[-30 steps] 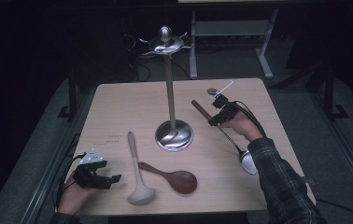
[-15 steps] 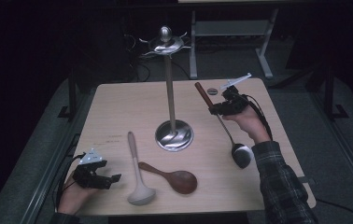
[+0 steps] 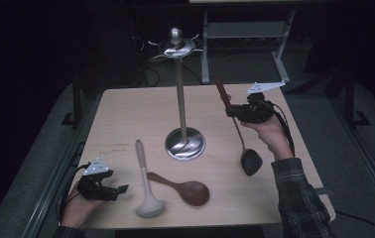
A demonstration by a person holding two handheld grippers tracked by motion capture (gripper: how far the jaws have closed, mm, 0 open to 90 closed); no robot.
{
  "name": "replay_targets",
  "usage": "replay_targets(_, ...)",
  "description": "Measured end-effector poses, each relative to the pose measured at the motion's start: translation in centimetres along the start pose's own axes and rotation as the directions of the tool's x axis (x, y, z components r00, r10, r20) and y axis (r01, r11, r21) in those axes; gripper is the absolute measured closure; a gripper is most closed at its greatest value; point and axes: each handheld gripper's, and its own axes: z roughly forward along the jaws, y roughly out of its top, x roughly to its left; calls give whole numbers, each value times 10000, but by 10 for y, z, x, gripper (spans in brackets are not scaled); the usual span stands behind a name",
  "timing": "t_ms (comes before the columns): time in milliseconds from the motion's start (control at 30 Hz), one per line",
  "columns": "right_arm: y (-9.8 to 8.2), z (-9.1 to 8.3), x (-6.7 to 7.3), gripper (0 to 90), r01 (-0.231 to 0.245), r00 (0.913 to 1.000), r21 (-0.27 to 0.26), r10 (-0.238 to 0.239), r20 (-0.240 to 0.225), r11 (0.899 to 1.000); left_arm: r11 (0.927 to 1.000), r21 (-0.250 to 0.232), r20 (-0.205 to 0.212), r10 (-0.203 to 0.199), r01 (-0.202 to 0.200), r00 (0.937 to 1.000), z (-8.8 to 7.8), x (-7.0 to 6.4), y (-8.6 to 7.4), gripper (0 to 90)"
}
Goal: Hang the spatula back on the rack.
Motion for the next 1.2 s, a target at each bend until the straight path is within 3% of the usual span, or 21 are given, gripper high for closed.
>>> replay_targets(233,-1,-12,0,733,-158,9996,-870,138,-237,9961,9999,-119,105,-62,63,9999,0,-1,0,139)
replay_targets(500,9,-26,10,734,207,9969,-1949,-350,-702,9806,9999,-166,109,0,2,9999,-1,-1,1,139)
replay_targets(867,19,-38,23,733,594,9943,-2621,-804,-700,9632,9997,-225,57,-39,40,10000,-2,-1,1,138)
replay_targets(1200,37,-47,34,733,804,9863,-3015,-1195,-1136,9501,9997,-238,100,-93,96,9999,0,-2,1,138)
